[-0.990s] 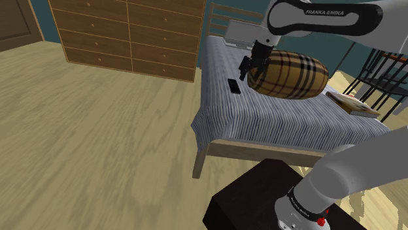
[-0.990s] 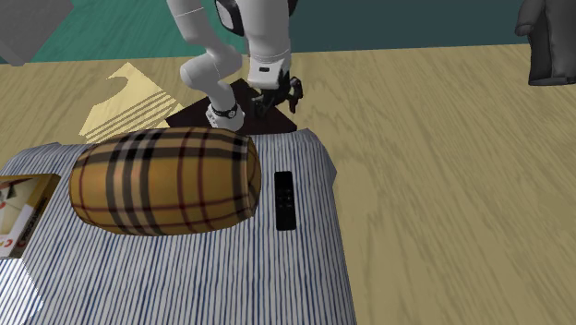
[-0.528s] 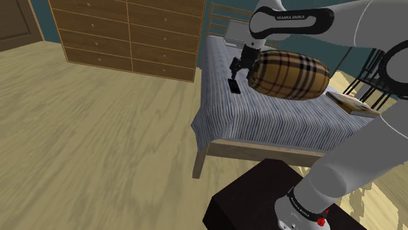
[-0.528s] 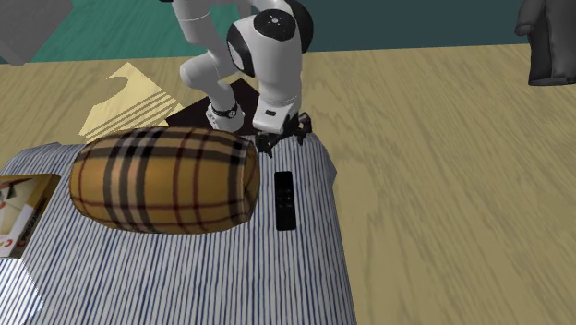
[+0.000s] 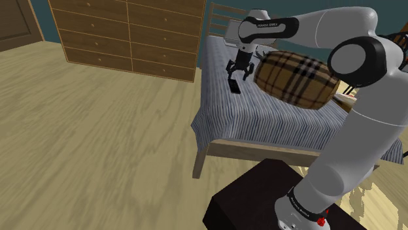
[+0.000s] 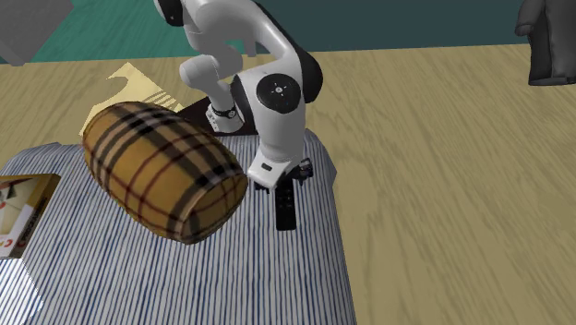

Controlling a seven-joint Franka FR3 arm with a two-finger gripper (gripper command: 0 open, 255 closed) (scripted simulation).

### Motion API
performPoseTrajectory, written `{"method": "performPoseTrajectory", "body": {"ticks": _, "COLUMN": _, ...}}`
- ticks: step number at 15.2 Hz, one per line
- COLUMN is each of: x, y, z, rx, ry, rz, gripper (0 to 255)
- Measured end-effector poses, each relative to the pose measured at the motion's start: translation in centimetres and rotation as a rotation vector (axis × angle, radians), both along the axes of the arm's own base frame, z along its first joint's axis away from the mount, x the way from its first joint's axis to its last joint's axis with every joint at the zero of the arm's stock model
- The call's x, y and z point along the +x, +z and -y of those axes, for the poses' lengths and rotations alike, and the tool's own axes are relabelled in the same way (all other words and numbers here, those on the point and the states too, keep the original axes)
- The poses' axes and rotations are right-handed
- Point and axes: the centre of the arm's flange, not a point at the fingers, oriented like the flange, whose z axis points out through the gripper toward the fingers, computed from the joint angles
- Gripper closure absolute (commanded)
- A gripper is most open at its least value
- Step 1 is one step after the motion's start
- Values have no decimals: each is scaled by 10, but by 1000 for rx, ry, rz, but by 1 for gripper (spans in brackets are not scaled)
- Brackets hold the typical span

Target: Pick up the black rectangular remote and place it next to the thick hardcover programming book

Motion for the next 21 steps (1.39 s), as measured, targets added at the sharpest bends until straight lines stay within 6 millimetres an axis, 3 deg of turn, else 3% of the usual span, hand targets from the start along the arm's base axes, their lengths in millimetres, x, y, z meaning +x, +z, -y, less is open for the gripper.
{"method": "performPoseTrajectory", "body": {"ticks": 8, "x": 11, "y": -44, "z": 9, "rx": 1, "ry": -22, "rz": -7, "gripper": 0}}
{"method": "performPoseTrajectory", "body": {"ticks": 15, "x": 12, "y": -48, "z": 9, "rx": 1, "ry": -23, "rz": -6, "gripper": 0}}
{"method": "performPoseTrajectory", "body": {"ticks": 16, "x": 12, "y": -48, "z": 9, "rx": 1, "ry": -23, "rz": -6, "gripper": 255}}
{"method": "performPoseTrajectory", "body": {"ticks": 21, "x": 12, "y": -46, "z": 10, "rx": 0, "ry": -24, "rz": -4, "gripper": 255}}
